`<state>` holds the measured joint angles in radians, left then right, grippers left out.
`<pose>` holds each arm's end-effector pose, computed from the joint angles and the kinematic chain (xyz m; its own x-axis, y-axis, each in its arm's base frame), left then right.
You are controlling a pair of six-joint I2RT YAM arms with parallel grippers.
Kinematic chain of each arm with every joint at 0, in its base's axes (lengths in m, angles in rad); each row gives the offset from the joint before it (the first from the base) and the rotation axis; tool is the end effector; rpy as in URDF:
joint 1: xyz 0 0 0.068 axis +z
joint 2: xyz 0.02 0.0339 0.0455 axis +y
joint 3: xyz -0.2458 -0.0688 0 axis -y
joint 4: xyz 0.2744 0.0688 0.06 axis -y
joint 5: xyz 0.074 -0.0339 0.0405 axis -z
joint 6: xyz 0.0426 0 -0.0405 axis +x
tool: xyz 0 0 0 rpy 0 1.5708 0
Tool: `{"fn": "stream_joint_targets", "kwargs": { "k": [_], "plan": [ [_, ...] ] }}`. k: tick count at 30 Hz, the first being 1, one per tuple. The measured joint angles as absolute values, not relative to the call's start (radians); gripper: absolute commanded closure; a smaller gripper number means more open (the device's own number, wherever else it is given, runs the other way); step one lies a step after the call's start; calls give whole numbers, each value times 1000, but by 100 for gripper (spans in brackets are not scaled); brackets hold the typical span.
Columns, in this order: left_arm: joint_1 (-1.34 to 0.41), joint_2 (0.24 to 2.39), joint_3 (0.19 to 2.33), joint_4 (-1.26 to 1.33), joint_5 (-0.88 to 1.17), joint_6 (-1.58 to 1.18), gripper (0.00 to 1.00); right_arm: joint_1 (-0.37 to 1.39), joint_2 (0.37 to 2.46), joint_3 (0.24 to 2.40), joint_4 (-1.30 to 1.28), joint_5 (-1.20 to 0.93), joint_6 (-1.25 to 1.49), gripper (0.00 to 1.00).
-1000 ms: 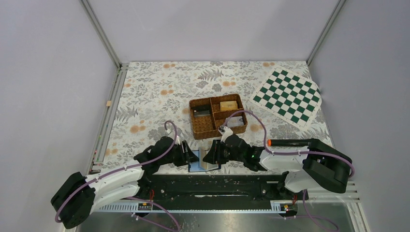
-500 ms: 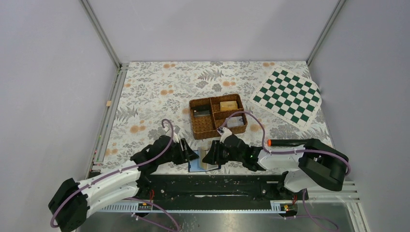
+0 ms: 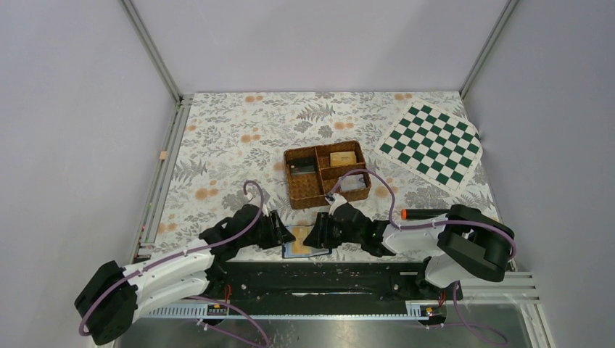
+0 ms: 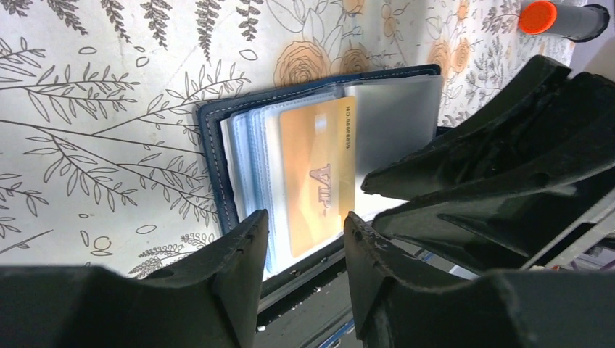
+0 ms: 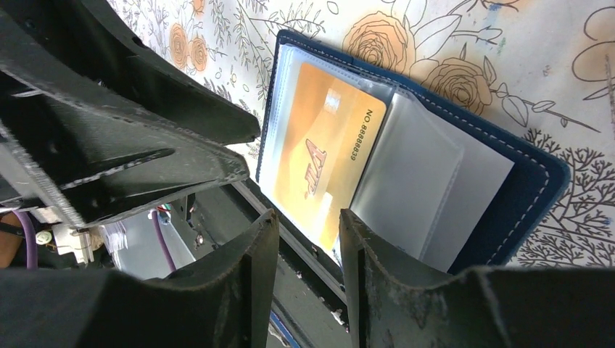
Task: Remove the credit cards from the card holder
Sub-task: Remove the credit card from the card holder.
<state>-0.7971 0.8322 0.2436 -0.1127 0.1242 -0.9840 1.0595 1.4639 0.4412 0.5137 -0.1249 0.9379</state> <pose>0.1394 -0.1502 0.1178 -0.8958 -0.2655 -0.3565 0.0542 0.7308 -0.6805 0.1370 0.2551 0.0983 -0.8817 0.0636 -0.4676 -0.3510 0.5737 0.7400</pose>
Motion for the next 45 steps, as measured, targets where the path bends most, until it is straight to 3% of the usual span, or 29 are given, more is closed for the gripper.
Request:
{"fn": "stream_joint_targets", "kwargs": {
  "k": [16,25,30,37,41,45],
  "plan": [
    [-797,972,211,27,159,-980,76,1059,1516,441,523,-116,969,57],
    [-797,973,199,39,161,-979,100,1035,1523,382,632,-123,1037,55],
    [-797,980,199,36,165,-981,100,1028,1517,375,638,-121,1046,56],
    [-797,995,199,47,173,-980,100,1018,1534,347,703,-132,1061,70],
    [-797,998,200,49,175,-980,100,1000,1565,315,779,-150,1080,98],
    [-797,1007,207,45,175,-981,100,977,1574,281,850,-173,1105,100]
  ]
}}
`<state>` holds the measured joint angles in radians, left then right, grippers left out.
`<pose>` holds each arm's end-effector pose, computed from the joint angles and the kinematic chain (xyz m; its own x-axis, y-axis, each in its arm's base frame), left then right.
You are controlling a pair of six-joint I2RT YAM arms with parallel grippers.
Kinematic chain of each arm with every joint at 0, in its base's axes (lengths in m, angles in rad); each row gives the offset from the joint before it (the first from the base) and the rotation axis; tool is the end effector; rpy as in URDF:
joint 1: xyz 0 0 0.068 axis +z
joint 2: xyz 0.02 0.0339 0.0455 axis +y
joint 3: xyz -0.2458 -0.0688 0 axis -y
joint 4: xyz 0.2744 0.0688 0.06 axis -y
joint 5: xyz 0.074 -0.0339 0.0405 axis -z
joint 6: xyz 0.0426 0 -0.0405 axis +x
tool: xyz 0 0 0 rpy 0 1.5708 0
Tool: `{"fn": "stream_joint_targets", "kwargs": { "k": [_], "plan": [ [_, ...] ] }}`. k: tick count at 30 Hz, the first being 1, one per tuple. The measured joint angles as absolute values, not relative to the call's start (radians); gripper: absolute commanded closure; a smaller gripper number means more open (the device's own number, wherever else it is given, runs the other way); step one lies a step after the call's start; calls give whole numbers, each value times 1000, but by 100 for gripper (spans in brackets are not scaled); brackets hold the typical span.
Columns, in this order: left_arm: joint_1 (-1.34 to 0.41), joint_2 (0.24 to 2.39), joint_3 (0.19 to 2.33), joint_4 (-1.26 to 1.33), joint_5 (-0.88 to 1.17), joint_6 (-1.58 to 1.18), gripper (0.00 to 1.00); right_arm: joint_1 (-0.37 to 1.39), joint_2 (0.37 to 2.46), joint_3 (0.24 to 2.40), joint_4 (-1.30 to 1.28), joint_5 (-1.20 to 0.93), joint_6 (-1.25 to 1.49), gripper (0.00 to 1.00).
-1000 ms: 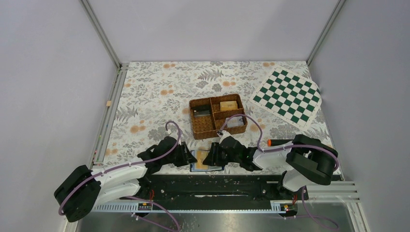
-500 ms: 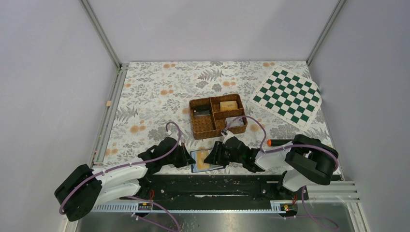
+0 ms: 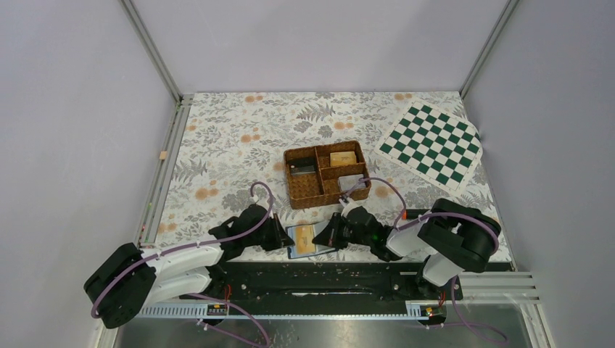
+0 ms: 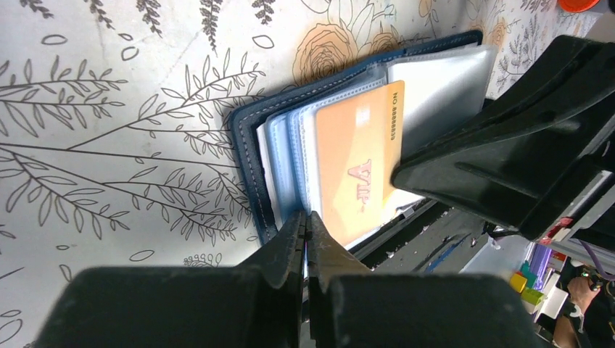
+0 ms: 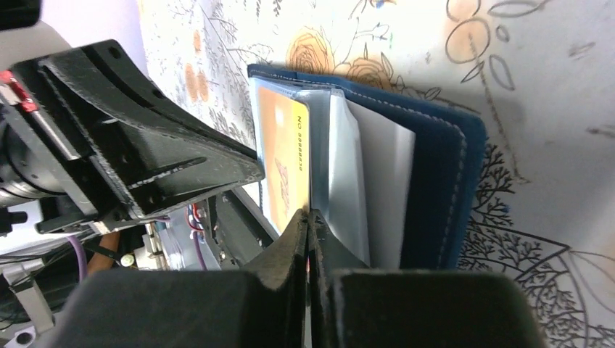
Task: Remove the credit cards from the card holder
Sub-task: Remove the credit card from the card holder, then place the credit card in the storage box.
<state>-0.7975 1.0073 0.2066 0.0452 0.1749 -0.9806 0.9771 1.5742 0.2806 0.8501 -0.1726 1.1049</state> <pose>0.1394 -0.1535 0.0866 -0.9255 -0.2231 -0.3060 0.0435 0.7400 -0.6712 0.1385 0.2183 0.0620 -0.9149 0.2177 -0.3399 -0.1913 0.5076 0.8401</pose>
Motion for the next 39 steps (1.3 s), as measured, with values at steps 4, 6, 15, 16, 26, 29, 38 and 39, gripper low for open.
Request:
{"fn": "stream_joint_targets", "kwargs": {
  "k": [4,6,15,16,26,29,38,39],
  "plan": [
    [-798,1037,236,21,175,-975,100,936,1549,249,888,-197,1107,100],
    [-798,1044,248,4,175,-970,100,918,1519,231,885,-204,1102,100],
    [-799,1056,263,-14,176,-964,100,897,1386,203,832,-214,1073,100],
    [-799,1056,263,-15,176,-964,100,894,1377,201,822,-219,1070,100],
    [-799,995,286,-117,177,-949,71,848,1146,195,597,-229,988,100],
    [-800,952,310,-167,179,-942,64,846,1073,199,520,-227,962,100],
    [-800,863,433,-239,181,-866,45,834,948,204,376,-228,928,100],
    [-800,863,445,-247,183,-854,44,834,939,204,367,-229,928,100]
  ]
}}
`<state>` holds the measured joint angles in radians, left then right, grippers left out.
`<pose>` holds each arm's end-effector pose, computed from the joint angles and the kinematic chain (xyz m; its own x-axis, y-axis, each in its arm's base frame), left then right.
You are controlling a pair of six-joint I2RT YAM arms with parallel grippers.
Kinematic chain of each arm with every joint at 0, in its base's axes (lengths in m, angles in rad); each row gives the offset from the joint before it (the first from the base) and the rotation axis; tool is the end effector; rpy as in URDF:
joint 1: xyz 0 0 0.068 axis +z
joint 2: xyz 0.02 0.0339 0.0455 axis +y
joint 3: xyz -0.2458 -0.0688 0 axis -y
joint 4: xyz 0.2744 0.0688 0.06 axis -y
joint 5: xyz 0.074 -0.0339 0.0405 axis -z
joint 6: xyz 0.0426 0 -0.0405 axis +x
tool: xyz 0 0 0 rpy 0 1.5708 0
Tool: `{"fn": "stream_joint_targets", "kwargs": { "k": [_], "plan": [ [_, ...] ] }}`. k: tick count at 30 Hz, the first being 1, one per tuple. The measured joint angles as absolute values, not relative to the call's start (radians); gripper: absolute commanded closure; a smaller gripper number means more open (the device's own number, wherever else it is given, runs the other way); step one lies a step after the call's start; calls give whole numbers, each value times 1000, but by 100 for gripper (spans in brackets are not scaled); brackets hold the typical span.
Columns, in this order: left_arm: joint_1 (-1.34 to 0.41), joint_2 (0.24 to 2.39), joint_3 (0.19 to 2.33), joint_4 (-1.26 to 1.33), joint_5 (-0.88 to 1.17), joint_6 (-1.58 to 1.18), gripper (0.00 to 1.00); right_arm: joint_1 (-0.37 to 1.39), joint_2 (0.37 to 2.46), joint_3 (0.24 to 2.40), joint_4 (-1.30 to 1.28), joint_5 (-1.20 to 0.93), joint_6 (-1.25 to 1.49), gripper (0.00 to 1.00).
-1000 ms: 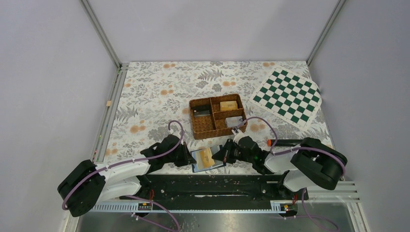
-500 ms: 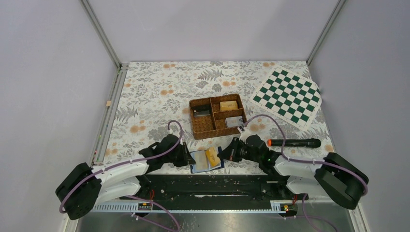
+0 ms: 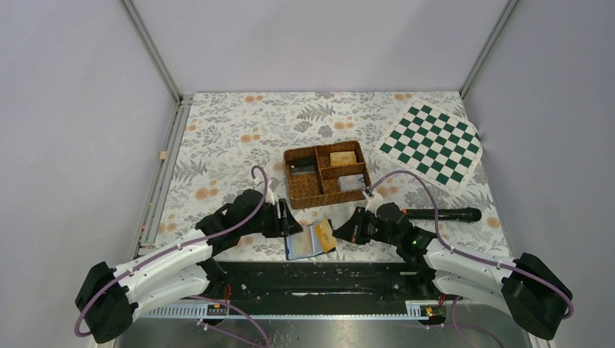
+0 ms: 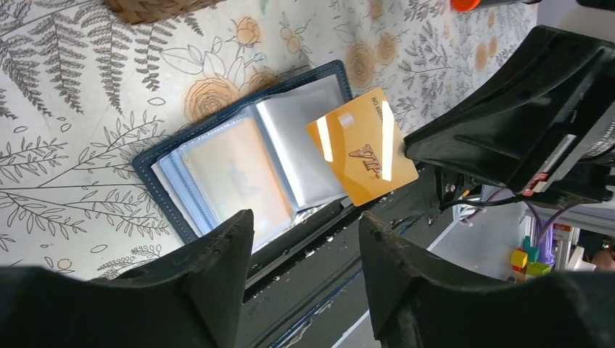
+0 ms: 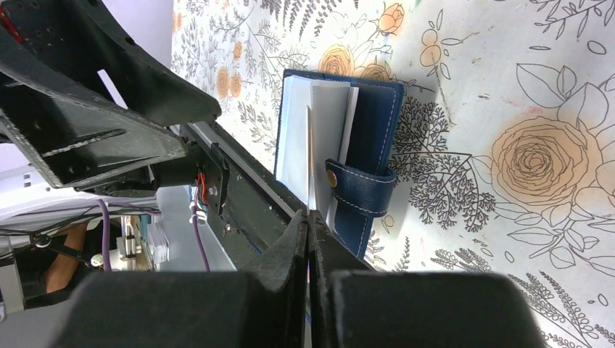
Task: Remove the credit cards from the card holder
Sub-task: Place the credit card in the storage box.
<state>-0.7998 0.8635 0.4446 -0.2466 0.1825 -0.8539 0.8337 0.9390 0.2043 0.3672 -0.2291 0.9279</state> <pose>0.1523 -0.1679 0.1720 -0.8894 -0.1484 -0.4324 0.2044 0.7168 -0.6666 0.1450 0.1742 0.1309 -0.8359 0.2388 -0.4942 -0.3244 0.5113 0.7958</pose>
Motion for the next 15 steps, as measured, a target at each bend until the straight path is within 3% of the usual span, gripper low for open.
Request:
{"fn": "stream_joint_targets", "kwargs": {
  "k": [15],
  "plan": [
    [-769,948,549,-279,309,-724,43,830,879,212,341,-290,926,100]
  ]
}}
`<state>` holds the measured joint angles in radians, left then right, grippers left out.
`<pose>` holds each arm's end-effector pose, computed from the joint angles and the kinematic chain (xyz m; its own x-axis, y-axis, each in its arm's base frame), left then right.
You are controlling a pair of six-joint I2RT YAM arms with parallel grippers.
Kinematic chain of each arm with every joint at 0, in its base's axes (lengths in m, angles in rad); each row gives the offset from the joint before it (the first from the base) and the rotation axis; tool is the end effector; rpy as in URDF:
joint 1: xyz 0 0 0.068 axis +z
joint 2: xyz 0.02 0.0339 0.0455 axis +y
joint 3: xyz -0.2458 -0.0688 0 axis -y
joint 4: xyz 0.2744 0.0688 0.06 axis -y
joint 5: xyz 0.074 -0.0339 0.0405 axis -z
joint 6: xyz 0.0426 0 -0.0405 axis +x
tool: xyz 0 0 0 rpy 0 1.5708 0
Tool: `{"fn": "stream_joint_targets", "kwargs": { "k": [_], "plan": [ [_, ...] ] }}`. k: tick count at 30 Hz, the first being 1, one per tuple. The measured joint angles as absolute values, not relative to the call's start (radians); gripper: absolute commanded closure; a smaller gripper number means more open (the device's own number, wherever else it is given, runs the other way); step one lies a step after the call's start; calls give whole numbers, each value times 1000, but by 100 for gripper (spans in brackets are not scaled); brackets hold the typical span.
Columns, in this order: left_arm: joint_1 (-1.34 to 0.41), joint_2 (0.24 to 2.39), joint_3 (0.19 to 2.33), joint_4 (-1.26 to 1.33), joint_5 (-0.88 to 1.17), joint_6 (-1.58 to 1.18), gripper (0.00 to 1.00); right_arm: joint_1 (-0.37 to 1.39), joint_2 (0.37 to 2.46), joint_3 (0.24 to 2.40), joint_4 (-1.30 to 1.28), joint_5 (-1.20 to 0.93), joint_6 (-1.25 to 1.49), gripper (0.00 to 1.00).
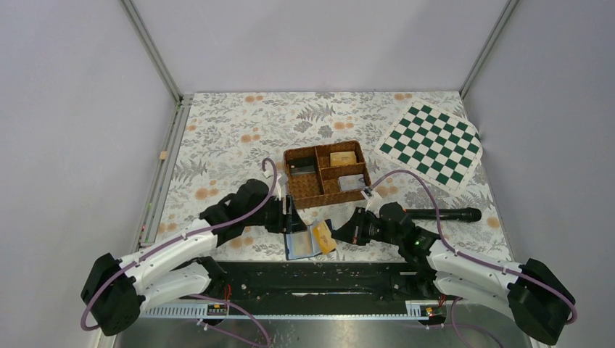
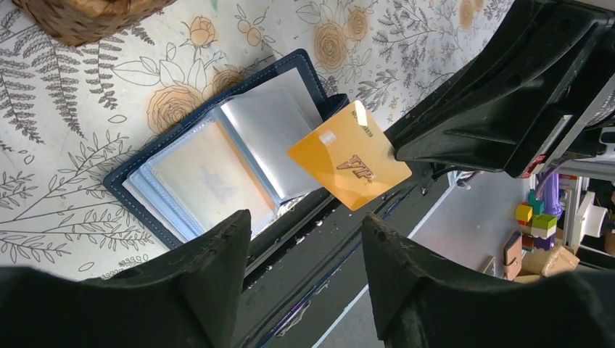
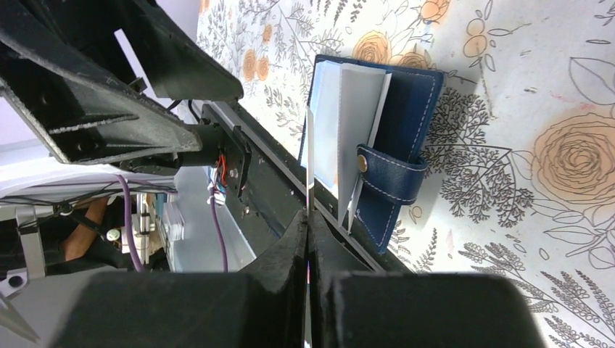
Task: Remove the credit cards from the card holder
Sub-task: Place the credit card in the storage box.
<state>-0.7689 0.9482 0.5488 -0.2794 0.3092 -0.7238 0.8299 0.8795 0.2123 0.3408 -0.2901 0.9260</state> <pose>0.1649 -0.1776 0.1898 -0.8895 -0.0172 -0.4567 0.3250 0.6787 -0.6586 0.1427 0.1740 0.1434 -0.8413 0.2149 -0.4960 -0.3619 0.4576 0.8122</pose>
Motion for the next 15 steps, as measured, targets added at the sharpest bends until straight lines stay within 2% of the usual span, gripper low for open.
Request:
{"fn": "stream_joint_targets", "kwargs": {
  "k": [15],
  "plan": [
    [-683,984,606,-283,506,-620,42,785,876,226,365,-435,882,100]
  ]
}}
